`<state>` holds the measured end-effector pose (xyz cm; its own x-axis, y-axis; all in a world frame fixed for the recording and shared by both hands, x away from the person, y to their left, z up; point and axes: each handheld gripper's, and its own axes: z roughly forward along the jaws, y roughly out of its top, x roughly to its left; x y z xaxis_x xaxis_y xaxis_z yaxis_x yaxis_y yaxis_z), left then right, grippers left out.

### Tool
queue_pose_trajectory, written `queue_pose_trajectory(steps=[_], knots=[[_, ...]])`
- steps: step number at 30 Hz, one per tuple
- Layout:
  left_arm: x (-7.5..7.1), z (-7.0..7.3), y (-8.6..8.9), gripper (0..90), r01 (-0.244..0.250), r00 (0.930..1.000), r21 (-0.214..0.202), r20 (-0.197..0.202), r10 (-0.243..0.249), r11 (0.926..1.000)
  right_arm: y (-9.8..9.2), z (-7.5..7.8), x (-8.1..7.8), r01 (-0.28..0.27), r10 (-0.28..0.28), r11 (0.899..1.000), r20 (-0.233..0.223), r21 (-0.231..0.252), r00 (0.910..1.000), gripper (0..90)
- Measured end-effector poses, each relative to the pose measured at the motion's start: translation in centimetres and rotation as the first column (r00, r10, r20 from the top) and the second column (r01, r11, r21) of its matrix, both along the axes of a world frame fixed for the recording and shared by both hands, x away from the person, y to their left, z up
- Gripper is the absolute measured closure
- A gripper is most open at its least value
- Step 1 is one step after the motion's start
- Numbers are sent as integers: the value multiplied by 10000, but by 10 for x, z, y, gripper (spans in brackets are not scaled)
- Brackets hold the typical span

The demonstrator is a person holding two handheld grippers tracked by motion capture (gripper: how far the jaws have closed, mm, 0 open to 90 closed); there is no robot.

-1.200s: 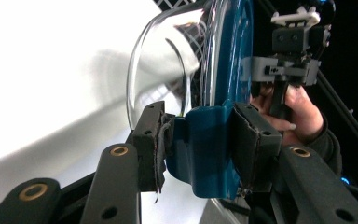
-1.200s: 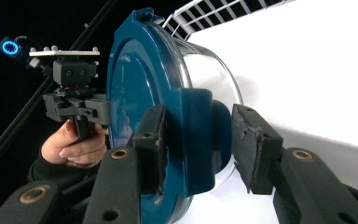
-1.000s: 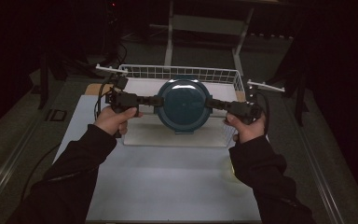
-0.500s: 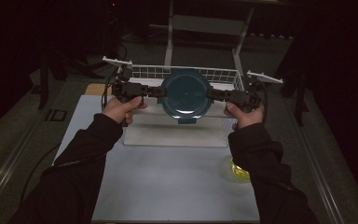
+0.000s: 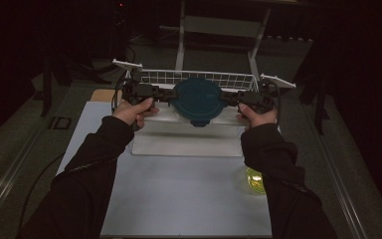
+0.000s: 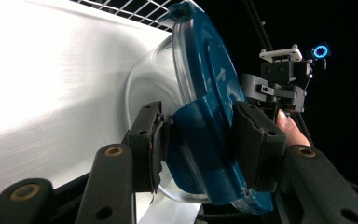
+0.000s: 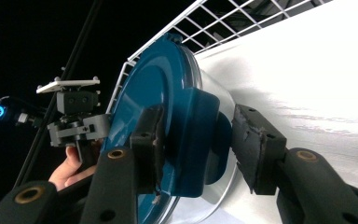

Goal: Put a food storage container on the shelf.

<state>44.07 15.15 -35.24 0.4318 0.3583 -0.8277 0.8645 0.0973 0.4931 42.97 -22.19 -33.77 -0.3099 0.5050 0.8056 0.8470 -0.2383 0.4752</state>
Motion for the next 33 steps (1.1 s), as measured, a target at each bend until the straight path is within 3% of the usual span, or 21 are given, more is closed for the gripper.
queue_pose_trajectory(steps=[5, 8, 10, 14, 17, 18, 19, 22, 24, 25, 26, 28, 29, 30, 31, 33], knots=[[-2, 2, -1, 521, -14, 9997, 254, 232, 8, 9997, 1, 0, 2, 69, -69, 9999, -31, -79, 10000, 542], [-6, 4, -3, 433, -45, 9972, 729, 751, -10, 9973, 3, 4, 1, 134, -126, 9988, 189, -471, 9997, 504], [-10, 5, -3, 384, -73, 9947, 951, 1025, -25, 9954, 3, 9, -2, 420, -361, 9937, 581, -1042, 9977, 495], [-20, 7, -3, 312, -105, 9865, 1133, 1638, -82, 9935, 1, 19, -11, 607, -412, 9841, 1179, -1669, 9922, 485], [-28, 8, 0, 295, -516, 9770, 1295, 2119, 232, 9902, -1, 24, -19, 648, -368, 9804, 1499, -1860, 9880, 483], [-28, 8, 0, 278, -516, 9770, 1295, 2119, 232, 9902, -1, 24, -19, 648, -368, 9804, 1499, -1860, 9880, 483], [-33, 8, 4, 278, -673, 9660, 1177, 2561, 351, 9908, -1, 26, -22, 650, -315, 9775, 1661, -2005, 9856, 482], [-43, 9, 6, 227, -1028, 9461, 1246, 3185, 584, 9869, -1, 31, -34, 773, -210, 9648, 2194, -2515, 9754, 475], [-51, 10, 6, 176, -1115, 9294, 1412, 3652, 530, 9837, -1, 30, -42, 744, -117, 9635, 2373, -2571, 9714, 477], [-51, 10, 6, 169, -1115, 9294, 1412, 3652, 530, 9837, -1, 30, -47, 744, -26, 9590, 2541, -2735, 9672, 478], [-58, 10, 6, 145, -1250, 9149, 1483, 3997, 562, 9810, -1, 30, -51, 745, 4, 9589, 2639, -2739, 9646, 481], [-65, 12, 6, 140, -1382, 9013, 1716, 4300, 520, 9754, -1, 30, -58, 718, 93, 9582, 2808, -2771, 9597, 483], [-70, 12, 6, 135, -1482, 8898, 1717, 4531, 555, 9739, -1, 30, -61, 690, 131, 9588, 2856, -2755, 9583, 486], [-73, 12, 6, 122, -1490, 8857, 1762, 4614, 521, 9730, 0, 29, -66, 637, 200, 9610, 2975, -2691, 9545, 491], [-78, 11, 5, 100, -1546, 8765, 1794, 4787, 510, 9716, 0, 29, -69, 566, 291, 9616, 3046, -2685, 9520, 491], [-81, 10, 5, 54, -1508, 8728, 1864, 4863, 422, 9708, 4, 27, -77, 442, 553, 9544, 3205, -2951, 9456, 492]])
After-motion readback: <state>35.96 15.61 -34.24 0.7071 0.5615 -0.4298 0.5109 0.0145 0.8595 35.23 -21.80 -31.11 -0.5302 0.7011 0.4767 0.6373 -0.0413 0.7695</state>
